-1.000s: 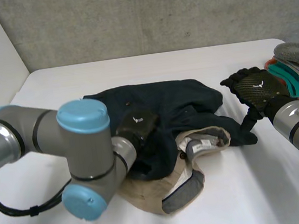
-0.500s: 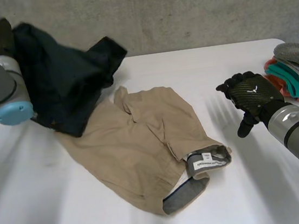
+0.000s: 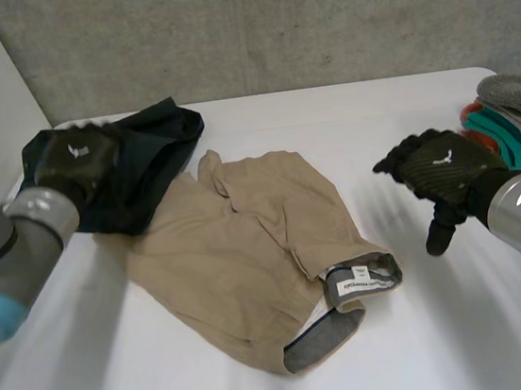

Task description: Fold the laundry.

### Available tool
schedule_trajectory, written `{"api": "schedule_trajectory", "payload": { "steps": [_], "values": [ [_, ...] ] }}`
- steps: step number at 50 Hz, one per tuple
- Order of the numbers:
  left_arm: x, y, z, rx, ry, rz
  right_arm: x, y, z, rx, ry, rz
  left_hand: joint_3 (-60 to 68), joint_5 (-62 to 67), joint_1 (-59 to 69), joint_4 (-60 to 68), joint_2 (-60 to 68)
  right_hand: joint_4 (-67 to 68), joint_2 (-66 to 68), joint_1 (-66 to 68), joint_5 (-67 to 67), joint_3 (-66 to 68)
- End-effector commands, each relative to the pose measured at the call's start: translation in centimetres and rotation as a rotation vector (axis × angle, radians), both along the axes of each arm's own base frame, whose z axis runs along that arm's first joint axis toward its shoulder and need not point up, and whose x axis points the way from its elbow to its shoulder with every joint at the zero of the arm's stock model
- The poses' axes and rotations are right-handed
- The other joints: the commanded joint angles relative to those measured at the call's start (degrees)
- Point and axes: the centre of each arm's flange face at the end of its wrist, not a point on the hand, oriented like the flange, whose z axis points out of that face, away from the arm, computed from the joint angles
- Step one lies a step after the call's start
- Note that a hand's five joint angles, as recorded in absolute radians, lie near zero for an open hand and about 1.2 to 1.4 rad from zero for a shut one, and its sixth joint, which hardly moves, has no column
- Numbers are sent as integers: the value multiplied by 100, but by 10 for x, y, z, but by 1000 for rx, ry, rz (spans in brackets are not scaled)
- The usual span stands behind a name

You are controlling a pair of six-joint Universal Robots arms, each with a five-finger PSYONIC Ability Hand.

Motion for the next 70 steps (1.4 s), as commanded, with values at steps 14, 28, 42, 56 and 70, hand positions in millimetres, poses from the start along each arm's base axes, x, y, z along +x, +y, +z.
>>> {"api": "schedule_trajectory", "payload": {
  "steps": [14, 28, 42, 56, 70],
  "values": [
    [18, -1, -75, 113, -198, -95, 36, 46, -46, -69, 13, 206, 45, -33, 168, 103, 77, -190, -183, -288, -288, -182],
    [19, -31, -101, 113, -254, -113, 50, 35, -79, -110, 8, 166, 2011, 1933, 2134, 2069, 2043, 2867, 2875, 2769, 2770, 2875],
    [5, -19, -61, 25, -230, -68, 34, -22, -23, -371, -48, -4, 6789, 6712, 6912, 6847, 6822, 6810, 6817, 6712, 6712, 6818],
    [-35, 77, -24, 36, -30, -126, 37, -182, -10, -785, -53, 93, 6789, 6712, 6912, 6847, 6822, 6810, 6817, 6712, 6712, 6818],
    [-67, 104, -63, 40, -153, -58, 23, -207, -69, -652, -88, -24, 83, 6, 206, 141, 116, -190, -183, -288, -288, -182]
  ]
}}
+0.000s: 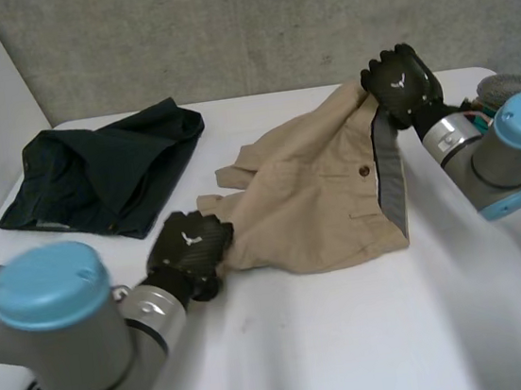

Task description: Fold the laundry.

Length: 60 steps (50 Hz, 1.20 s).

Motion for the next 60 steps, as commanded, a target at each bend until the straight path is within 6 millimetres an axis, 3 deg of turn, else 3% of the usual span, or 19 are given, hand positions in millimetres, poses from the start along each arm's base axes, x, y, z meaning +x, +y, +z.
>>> {"api": "schedule_trajectory", "payload": {
  "steps": [1, 6, 7, 10, 11, 17, 19, 24, 30, 34, 42, 49, 53, 54, 57, 60],
  "values": [
    [7, -10, 12, -76, -75, 139, -21, 3, 9, 83, -51, -168, -3328, -3101, -2777, -3336, -3300, -3538, -3320, -2974, -3363, -3433],
    [25, -16, 46, -121, -35, 175, -36, 27, 60, 180, -108, -289, -3414, -3187, -2863, -3422, -3386, -3538, -3320, -2974, -3363, -3433],
    [30, -14, 55, -120, -22, 174, -41, 39, 74, 228, -111, -316, -3398, -3171, -2847, -3405, -3370, -3538, -3320, -2974, -3363, -3433],
    [37, -9, 64, -106, -2, 165, -45, 61, 90, 317, -93, -337, -3347, -3120, -2796, -3355, -3319, -3538, -3320, -2974, -3363, -3433],
    [40, -5, 67, -87, 9, 160, -46, 76, 96, 383, -67, -345, -3330, -3104, -2779, -3338, -3302, -3538, -3320, -2974, -3363, -3433],
    [52, 0, 65, 44, 61, 174, -48, 130, 93, 652, 22, -334, -3263, -3036, -2712, -3270, -3235, -3538, -3320, -2974, -3363, -3433],
    [56, -6, 59, 107, 86, 200, -44, 151, 82, 765, 64, -314, -3129, -2903, -2578, -3137, -3101, -3538, -3320, -2974, -3363, -3433],
    [58, -30, 44, 211, 127, 249, -30, 181, 53, 883, 100, -228, -2910, -2683, -2359, -2917, -2882, -3237, -3018, -2673, -3062, -3131],
    [55, -61, 21, 334, 137, 289, -4, 187, 10, 816, 90, -118, -2440, -2214, -1889, -2448, -2412, -2146, -1927, -1582, -1971, -2040],
    [50, -70, 10, 407, 130, 279, 6, 184, -11, 760, 94, -112, -2053, -1826, -1502, -2061, -2025, -1840, -1621, -1276, -1665, -1734],
    [41, -81, -4, 446, 114, 261, 13, 172, -35, 651, 154, -142, -978, -751, -427, -985, -950, -1404, -1185, -840, -1229, -1298],
    [33, -78, -10, 444, 99, 243, 15, 162, -44, 598, 189, -144, 686, 913, 1237, 679, 714, -227, -8, 338, -51, -121],
    [33, -82, -12, 405, 92, 258, 14, 158, -44, 583, 184, -155, 3558, 3785, 4109, 3551, 3586, 2745, 2963, 3309, 2920, 2850],
    [33, -83, -10, 379, 89, 264, 13, 156, -42, 572, 178, -159, 3565, 3791, 4116, 3557, 3592, 3454, 3673, 4019, 3630, 3560],
    [32, -85, -5, 340, 82, 273, 13, 155, -34, 555, 165, -160, 3565, 3791, 4116, 3557, 3593, 3462, 3680, 4026, 3637, 3567],
    [33, -83, 18, 270, 90, 280, 13, 155, -13, 519, 129, -159, 3565, 3791, 4116, 3557, 3593, 3462, 3680, 4026, 3637, 3567]
  ]
}}
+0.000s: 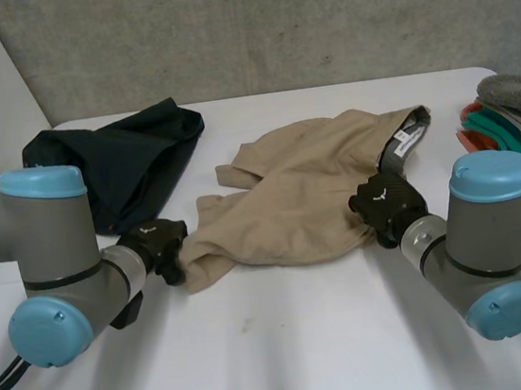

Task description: Fold the laundry.

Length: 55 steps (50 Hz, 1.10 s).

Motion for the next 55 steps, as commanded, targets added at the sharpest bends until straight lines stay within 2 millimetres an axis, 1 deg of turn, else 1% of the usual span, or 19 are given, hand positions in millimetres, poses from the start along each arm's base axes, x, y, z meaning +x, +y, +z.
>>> {"api": "schedule_trajectory", "payload": {
  "steps": [1, 4, 5, 6, 8, 9, 13, 15, 19, 23, 27, 33, 36, 38, 41, 42, 46, 51, 55],
  "values": [
    [1, 0, 35, -138, -14, 27, -1, -2, 38, -75, -58, -15, 1184, 1396, 1523, 1153, 1166, 1213, 1280, 1870, 1276, 1248],
    [5, 4, 79, -256, 18, 47, -6, -2, 88, -162, -115, -28, 1184, 1396, 1523, 1153, 1166, 1213, 1280, 1870, 1276, 1248],
    [7, 6, 93, -293, 28, 51, -11, 0, 121, -216, -136, -42, 1184, 1396, 1523, 1153, 1166, 1213, 1280, 1870, 1276, 1248],
    [10, 13, 123, -375, 48, 60, -15, 1, 137, -241, -143, -52, 1184, 1396, 1523, 1153, 1166, 1213, 1280, 1870, 1276, 1248],
    [15, 22, 154, -466, 64, 65, -23, 4, 168, -282, -151, -73, 1184, 1396, 1523, 1153, 1166, 1213, 1280, 1870, 1276, 1248],
    [21, 33, 182, -548, 71, 71, -33, 7, 198, -311, -158, -98, 1184, 1396, 1523, 1153, 1166, 1213, 1280, 1870, 1276, 1248],
    [33, 63, 233, -715, 62, 61, -49, 15, 244, -300, -147, -128, 1184, 1396, 1523, 1153, 1166, 1213, 1280, 1870, 1276, 1248],
    [36, 72, 245, -752, 31, 51, -51, 22, 254, -268, -131, -114, 1184, 1396, 1523, 1153, 1166, 1213, 1280, 1870, 1276, 1248],
    [35, 84, 247, -725, -83, 1, -49, 29, 261, -201, -94, -77, 1184, 1396, 1523, 1153, 1166, 1213, 1280, 1870, 1276, 1248],
    [27, 75, 232, -637, -162, -30, -40, 19, 236, -130, -31, -45, 1184, 1396, 1523, 1153, 1166, 1213, 1280, 1870, 1276, 1248],
    [9, 39, 189, -506, -217, -65, -30, -7, 185, -14, 53, -40, 1184, 1396, 1523, 1153, 1166, 1213, 1280, 1870, 1276, 1248],
    [-19, -20, 140, -483, -225, -86, -10, -45, 147, -33, -7, -68, 1184, 1396, 1523, 1153, 1166, 1213, 1280, 1870, 1276, 1248],
    [-31, -63, 145, -633, -153, -38, 5, -77, 147, -193, -106, -103, 1184, 1396, 1523, 1153, 1166, 1213, 1280, 1870, 1276, 1248],
    [-37, -86, 173, -822, -56, -1, 11, -99, 167, -391, -195, -136, 1184, 1396, 1523, 1153, 1166, 1213, 1280, 1870, 1276, 1248],
    [-38, -100, 208, -1014, 49, 39, 13, -113, 201, -612, -304, -162, 1184, 1396, 1523, 1153, 1166, 1213, 1280, 1870, 1276, 1248],
    [-36, -102, 231, -1129, 128, 61, 12, -116, 227, -758, -380, -160, 1184, 1396, 1523, 1153, 1166, 1213, 1280, 1870, 1276, 1248],
    [-28, -95, 276, -1344, 323, 91, 9, -108, 278, -1037, -552, -111, 1184, 1396, 1523, 1153, 1166, 1213, 1280, 1870, 1276, 1248],
    [-20, -85, 283, -1356, 366, 87, 13, -103, 282, -1044, -568, -33, 1184, 1396, 1523, 1153, 1166, 1213, 1280, 1870, 1276, 1248],
    [-19, -82, 259, -1242, 319, 72, 15, -108, 254, -914, -516, -43, 1184, 1396, 1523, 1153, 1166, 1213, 1280, 1870, 1276, 1248]
  ]
}}
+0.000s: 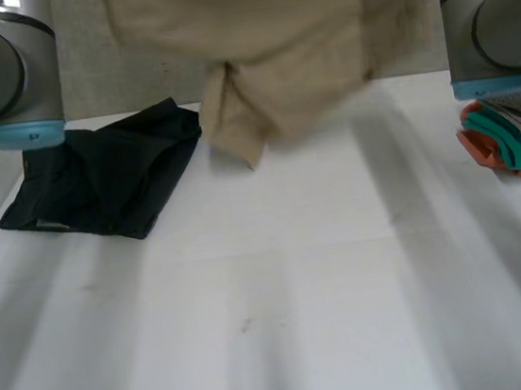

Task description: Fold the laundry.

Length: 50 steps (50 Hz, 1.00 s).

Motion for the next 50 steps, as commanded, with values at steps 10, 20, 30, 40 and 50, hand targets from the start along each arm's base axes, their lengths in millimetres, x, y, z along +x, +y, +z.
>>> {"api": "schedule_trajectory", "payload": {
  "steps": [10, 20, 30, 40, 50],
  "values": [
    [-1, 32, -141, 495, -238, -54, 3, 5, -143, 538, 226, 18, 1146, 1396, 1499, 1126, 1140, 1139, 1280, 1869, 1168, 1202],
    [3, 82, -232, 780, -473, -61, -3, 46, -236, 798, 451, 25, 1146, 1396, 1499, 1126, 1140, 1139, 1280, 1869, 1168, 1202],
    [42, 196, -214, 1082, -807, -71, -55, 132, -205, 1145, 693, -1, 1146, 1396, 1499, 1126, 1140, 1139, 1280, 1869, 1168, 1202],
    [72, 276, -198, 1254, -1193, -170, -93, 212, -205, 1342, 1137, 117, 1146, 1396, 1499, 1126, 1140, 1139, 1280, 1869, 1168, 1202],
    [22, 166, -197, 955, -929, -27, -70, 141, -215, 1281, 827, 48, 1146, 1396, 1499, 1126, 1140, 1139, 1280, 1869, 1168, 1202]
  ]
}}
